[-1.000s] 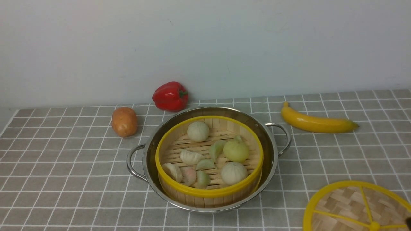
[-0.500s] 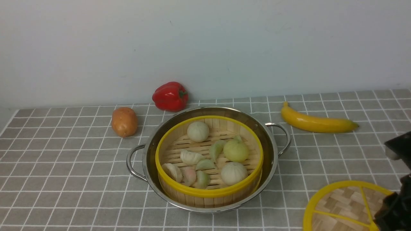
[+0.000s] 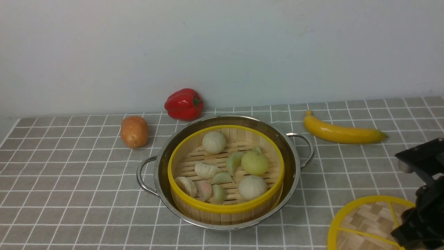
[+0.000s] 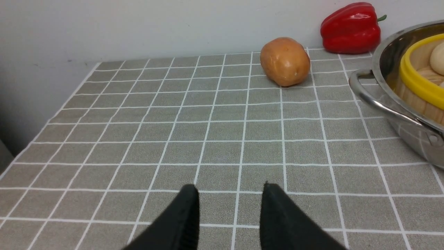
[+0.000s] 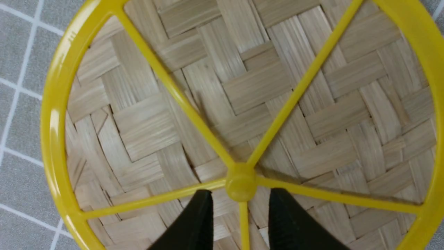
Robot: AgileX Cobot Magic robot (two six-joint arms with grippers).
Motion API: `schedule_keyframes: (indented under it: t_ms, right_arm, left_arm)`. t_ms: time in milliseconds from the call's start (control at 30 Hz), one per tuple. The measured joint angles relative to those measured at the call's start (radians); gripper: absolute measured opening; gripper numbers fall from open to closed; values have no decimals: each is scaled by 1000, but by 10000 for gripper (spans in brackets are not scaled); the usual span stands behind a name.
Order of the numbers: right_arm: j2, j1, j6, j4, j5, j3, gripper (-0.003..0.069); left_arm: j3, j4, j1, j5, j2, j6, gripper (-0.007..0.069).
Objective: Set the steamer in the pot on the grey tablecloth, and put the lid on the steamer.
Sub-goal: 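Move the gripper down to the bamboo steamer lid and grasp its center knob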
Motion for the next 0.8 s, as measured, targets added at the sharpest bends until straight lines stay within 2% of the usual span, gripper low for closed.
schedule_keyframes:
  t_ms: [700, 800]
  right_arm:
    - [114, 0, 6, -5, -45, -1, 244]
    - [120, 0, 8, -7, -37, -6, 223]
  left_arm:
    - [0, 0, 0, 0, 0, 0, 243]
    - [0, 0, 0, 0, 0, 0, 243]
